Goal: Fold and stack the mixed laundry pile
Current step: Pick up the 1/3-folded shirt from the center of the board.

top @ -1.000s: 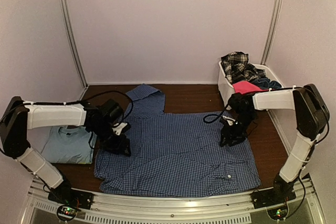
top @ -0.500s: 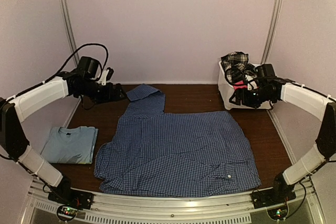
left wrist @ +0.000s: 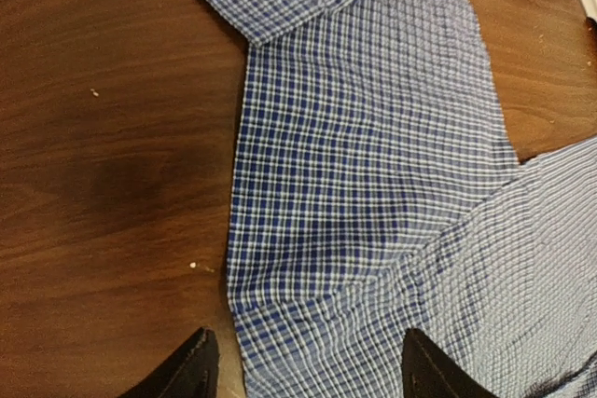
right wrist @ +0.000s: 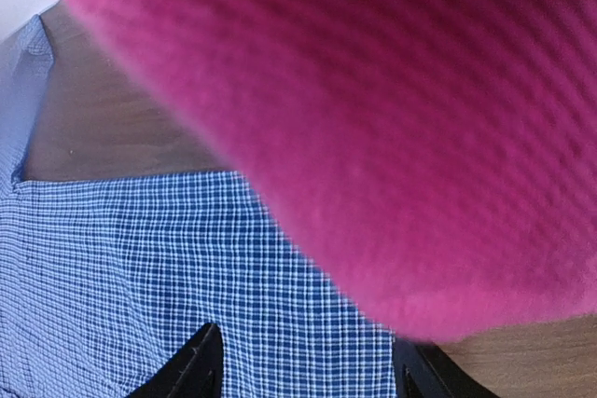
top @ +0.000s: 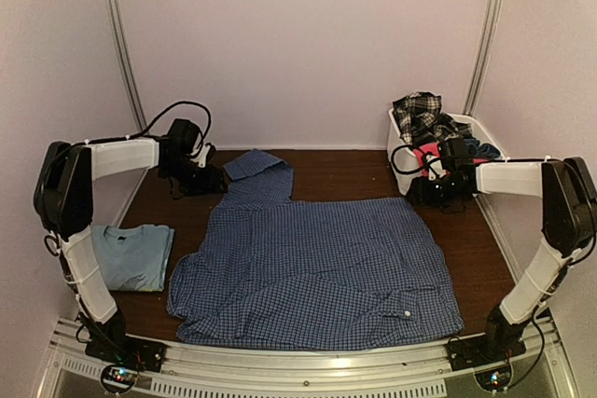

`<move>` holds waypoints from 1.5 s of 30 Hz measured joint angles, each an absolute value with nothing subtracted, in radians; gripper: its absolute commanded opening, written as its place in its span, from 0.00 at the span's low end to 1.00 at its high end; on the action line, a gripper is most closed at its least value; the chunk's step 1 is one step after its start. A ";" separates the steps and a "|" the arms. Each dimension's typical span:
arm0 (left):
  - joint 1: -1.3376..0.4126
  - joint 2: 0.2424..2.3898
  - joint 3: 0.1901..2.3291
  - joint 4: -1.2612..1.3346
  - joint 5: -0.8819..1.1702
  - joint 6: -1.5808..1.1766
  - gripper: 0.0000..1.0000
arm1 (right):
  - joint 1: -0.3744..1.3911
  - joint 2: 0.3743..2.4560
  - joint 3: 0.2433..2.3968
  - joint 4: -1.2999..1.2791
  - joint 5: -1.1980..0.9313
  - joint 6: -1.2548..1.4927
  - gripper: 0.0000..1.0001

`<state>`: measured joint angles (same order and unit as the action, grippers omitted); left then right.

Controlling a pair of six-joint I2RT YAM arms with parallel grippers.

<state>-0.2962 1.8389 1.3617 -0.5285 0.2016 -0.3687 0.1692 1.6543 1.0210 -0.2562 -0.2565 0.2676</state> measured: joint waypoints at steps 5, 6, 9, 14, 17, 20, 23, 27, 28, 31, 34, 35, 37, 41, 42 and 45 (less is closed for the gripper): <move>-0.296 2.001 1.411 -0.524 0.207 -0.360 0.67 | 0.173 1.687 1.025 -0.189 -0.216 0.250 0.64; -0.296 2.020 1.415 -0.525 0.201 -0.361 0.67 | 0.174 1.698 1.032 -0.179 -0.209 0.245 0.64; -0.296 2.048 1.423 -0.529 0.179 -0.364 0.67 | 0.177 1.732 1.061 -0.148 -0.194 0.237 0.64; -0.296 2.090 1.473 -0.539 0.156 -0.363 0.62 | 0.186 1.773 1.106 -0.141 -0.165 0.231 0.63; -0.296 2.111 1.494 -0.544 0.149 -0.353 0.61 | 0.200 1.806 1.144 -0.144 -0.136 0.224 0.62; -0.296 2.114 1.500 -0.554 0.142 -0.343 0.61 | 0.220 1.824 1.168 -0.148 -0.112 0.216 0.62; -0.296 2.117 1.505 -0.561 0.137 -0.336 0.61 | 0.231 1.828 1.174 -0.155 -0.088 0.216 0.62; -0.296 2.120 1.517 -0.572 0.136 -0.331 0.61 | 0.236 1.817 1.147 -0.120 -0.077 0.212 0.64; -0.296 2.120 1.518 -0.574 0.136 -0.331 0.61 | 0.238 1.806 1.124 -0.103 -0.078 0.209 0.64; -0.296 2.120 1.519 -0.576 0.138 -0.329 0.61 | 0.249 1.753 1.042 -0.079 -0.077 0.203 0.65; -0.296 2.121 1.519 -0.577 0.138 -0.325 0.61 | 0.258 1.698 0.958 -0.070 -0.078 0.190 0.65; -0.296 2.122 1.519 -0.577 0.138 -0.323 0.61 | 0.261 1.684 0.933 -0.070 -0.078 0.186 0.65; -0.296 2.122 1.519 -0.577 0.138 -0.320 0.61 | 0.265 1.673 0.902 -0.073 -0.078 0.178 0.65; -0.296 2.123 1.519 -0.577 0.138 -0.313 0.61 | 0.276 1.686 0.919 -0.087 -0.084 0.138 0.64; -0.296 2.123 1.519 -0.577 0.137 -0.311 0.61 | 0.283 1.703 0.944 -0.102 -0.084 0.120 0.64; -0.296 2.123 1.519 -0.577 0.136 -0.305 0.61 | 0.308 1.773 1.036 -0.137 -0.084 0.057 0.62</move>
<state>-0.2962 2.1235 1.5188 -0.5774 0.1360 -0.3046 0.3084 1.7733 1.0355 -0.1368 -0.0841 0.0570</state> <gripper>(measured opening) 0.615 0.636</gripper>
